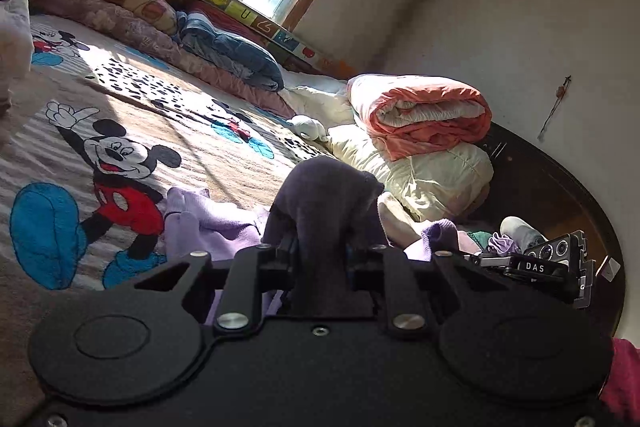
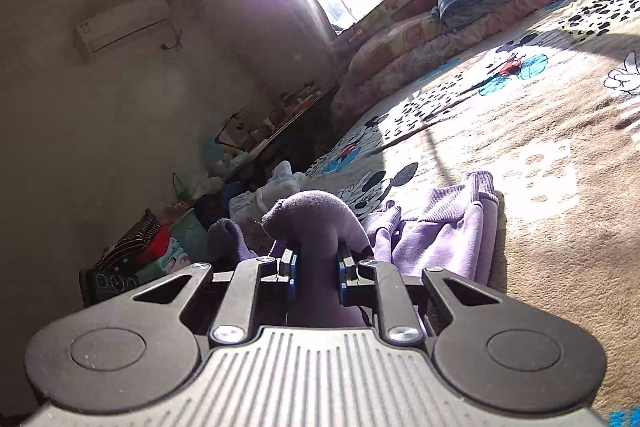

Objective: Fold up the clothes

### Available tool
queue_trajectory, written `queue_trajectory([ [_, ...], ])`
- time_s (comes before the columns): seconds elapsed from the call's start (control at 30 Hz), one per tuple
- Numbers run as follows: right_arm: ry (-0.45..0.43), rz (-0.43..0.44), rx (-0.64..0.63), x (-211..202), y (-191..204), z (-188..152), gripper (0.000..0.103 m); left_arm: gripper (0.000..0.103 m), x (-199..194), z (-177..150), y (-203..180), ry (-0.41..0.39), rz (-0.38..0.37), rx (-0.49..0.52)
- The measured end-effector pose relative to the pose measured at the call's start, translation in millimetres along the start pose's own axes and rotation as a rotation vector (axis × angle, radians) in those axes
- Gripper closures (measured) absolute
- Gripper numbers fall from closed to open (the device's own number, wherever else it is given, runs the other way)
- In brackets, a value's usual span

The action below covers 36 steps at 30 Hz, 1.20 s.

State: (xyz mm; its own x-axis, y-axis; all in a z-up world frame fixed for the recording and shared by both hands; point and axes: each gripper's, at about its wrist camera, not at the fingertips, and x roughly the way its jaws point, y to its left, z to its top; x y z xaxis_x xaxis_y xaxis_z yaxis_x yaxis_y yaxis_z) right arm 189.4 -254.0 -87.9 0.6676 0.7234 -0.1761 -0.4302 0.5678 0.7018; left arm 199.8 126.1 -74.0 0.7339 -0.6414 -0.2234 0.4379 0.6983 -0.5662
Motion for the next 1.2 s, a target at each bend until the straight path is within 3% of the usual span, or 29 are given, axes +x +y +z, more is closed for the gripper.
queue_trajectory([
  [0.27, -0.054, 0.016, 0.241, 46, -53, 24, 0.085, 0.085, 39, 16, 47, -0.02, -0.013, -0.199],
  [0.5, -0.101, -0.004, 0.317, 76, -80, 44, 0.085, 0.085, 71, 28, 78, -0.049, -0.029, -0.316],
  [0.73, -0.091, -0.062, 0.353, 109, -104, 61, 0.085, 0.085, 98, 41, 99, -0.037, 0.019, -0.342],
  [1.03, -0.055, -0.149, 0.406, 131, -131, 50, 0.085, 0.085, 115, 36, 116, 0.006, 0.09, -0.377],
  [1.1, -0.046, -0.171, 0.389, 132, -128, 51, 0.08, 0.085, 116, 38, 114, 0.017, 0.104, -0.364],
  [1.13, -0.054, -0.185, 0.356, 129, -123, 54, 0.075, 0.077, 116, 39, 112, 0.025, 0.111, -0.351],
  [1.17, -0.062, -0.2, 0.322, 126, -117, 57, 0.063, 0.057, 113, 40, 109, 0.021, 0.125, -0.328],
  [1.2, -0.075, -0.213, 0.28, 119, -109, 60, 0.058, 0.048, 109, 43, 104, 0.01, 0.145, -0.298],
])
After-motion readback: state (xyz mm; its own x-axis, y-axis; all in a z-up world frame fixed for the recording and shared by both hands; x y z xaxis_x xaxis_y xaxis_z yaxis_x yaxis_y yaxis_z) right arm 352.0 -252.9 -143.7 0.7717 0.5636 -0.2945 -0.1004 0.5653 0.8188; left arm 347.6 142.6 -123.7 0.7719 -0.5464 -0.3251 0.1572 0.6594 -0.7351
